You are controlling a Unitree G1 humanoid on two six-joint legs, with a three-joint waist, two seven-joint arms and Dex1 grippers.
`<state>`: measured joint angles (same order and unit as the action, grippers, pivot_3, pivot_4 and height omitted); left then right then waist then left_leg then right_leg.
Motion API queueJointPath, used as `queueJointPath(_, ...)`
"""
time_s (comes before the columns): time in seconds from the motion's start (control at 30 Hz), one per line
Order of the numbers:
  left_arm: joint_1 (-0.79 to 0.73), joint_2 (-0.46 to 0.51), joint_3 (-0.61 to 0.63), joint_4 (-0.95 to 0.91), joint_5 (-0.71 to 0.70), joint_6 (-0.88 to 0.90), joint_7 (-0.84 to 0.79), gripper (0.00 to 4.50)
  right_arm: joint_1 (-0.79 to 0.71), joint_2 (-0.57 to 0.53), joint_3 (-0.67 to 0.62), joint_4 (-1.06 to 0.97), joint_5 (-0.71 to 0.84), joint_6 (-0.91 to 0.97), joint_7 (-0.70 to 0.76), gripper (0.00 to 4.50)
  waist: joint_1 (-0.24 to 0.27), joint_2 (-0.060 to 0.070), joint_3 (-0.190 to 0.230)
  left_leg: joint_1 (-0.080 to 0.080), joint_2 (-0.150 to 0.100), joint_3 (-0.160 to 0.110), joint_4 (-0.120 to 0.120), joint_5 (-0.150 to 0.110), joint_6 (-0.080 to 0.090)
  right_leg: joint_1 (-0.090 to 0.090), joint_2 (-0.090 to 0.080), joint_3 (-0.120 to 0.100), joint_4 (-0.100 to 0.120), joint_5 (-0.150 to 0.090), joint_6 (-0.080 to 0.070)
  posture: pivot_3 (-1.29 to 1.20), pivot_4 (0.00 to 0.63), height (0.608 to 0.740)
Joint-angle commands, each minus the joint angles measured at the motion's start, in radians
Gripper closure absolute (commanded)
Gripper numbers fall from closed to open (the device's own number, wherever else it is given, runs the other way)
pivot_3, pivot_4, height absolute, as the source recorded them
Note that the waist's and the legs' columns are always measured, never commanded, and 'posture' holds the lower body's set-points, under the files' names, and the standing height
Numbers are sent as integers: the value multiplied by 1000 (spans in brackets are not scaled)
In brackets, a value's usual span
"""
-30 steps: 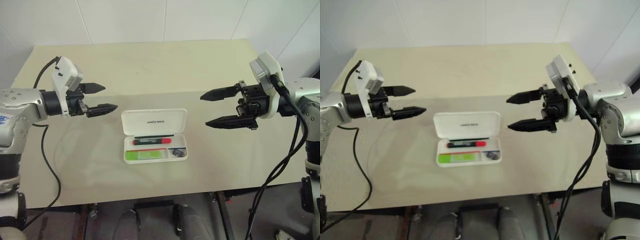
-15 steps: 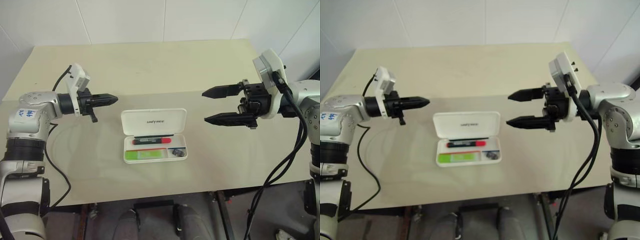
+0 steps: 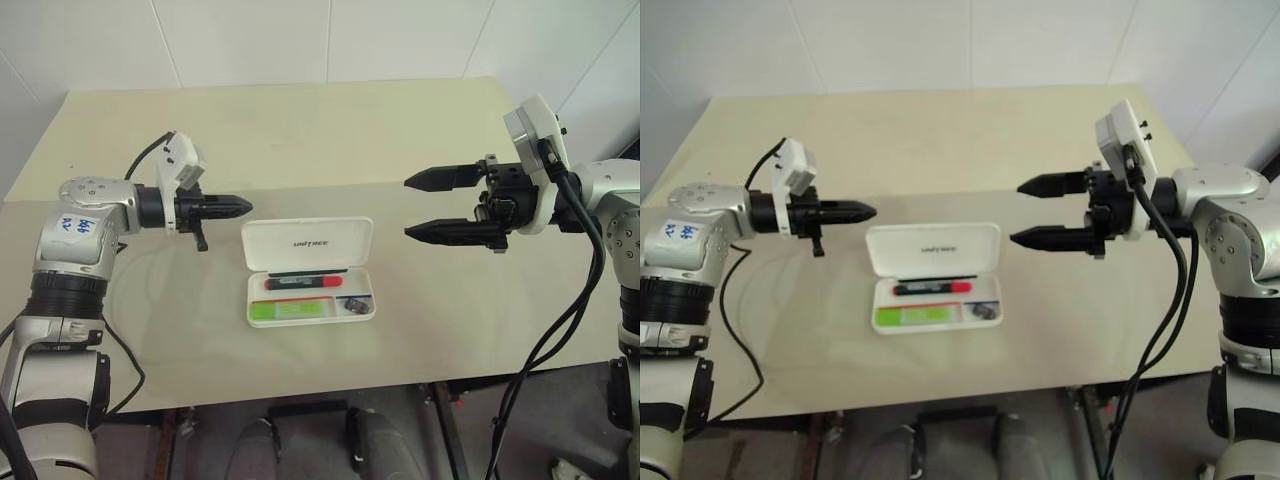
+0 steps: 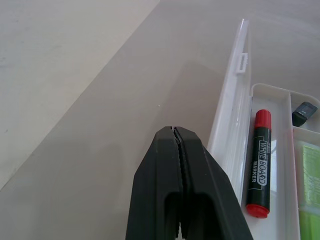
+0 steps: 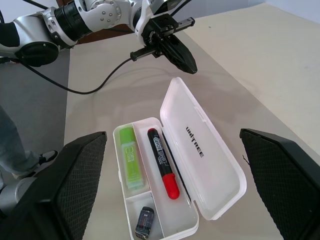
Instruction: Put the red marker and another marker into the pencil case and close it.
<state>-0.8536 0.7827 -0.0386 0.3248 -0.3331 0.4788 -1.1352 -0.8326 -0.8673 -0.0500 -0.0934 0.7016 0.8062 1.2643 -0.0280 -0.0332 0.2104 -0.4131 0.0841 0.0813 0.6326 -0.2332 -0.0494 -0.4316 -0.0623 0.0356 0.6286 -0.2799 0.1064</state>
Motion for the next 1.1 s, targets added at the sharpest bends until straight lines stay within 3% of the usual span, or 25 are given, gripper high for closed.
queueJointPath(0.03, 14, 16, 39, -78, -40, 33, -29, 4468, -20, -23, -10, -34, -1, -7, 4, 0, 0, 0, 0, 0, 0, 0, 0, 0, 0, 0, 0, 0, 0, 0, 0, 0, 150, 740)
queueJointPath(0.43, 95, 43, 54, -244, -43, 89, -20, 4468, -28, -14, -2, -22, -30, -22, 3, 0, 1, 0, 0, 0, 0, 0, 0, 0, 0, 0, 0, 0, 0, 0, 0, 0, 150, 740)
queueJointPath(0.67, 27, 26, 159, -215, -132, 132, 10, 4468, -30, -14, 9, -13, -46, -35, 9, 0, 0, 0, 0, 0, 0, 0, 1, 0, 0, 0, 0, 0, 0, 0, 0, 0, 150, 740)
queueJointPath(0.9, -18, 8, 62, -80, 16, 59, 104, 4468, -35, -8, 18, -9, -54, -44, 13, 0, 1, 0, 0, 1, 0, 0, 2, 0, 0, 1, 0, 0, 1, 0, 0, 0, 150, 740)
queueJointPath(1.1, -56, -85, 8, 82, 65, 1, 106, 4468, -27, -11, 10, -21, -52, -39, 9, 0, 2, 0, 0, 0, 0, 0, 2, 0, 0, 0, 0, 0, 1, 0, 0, 0, 150, 740)
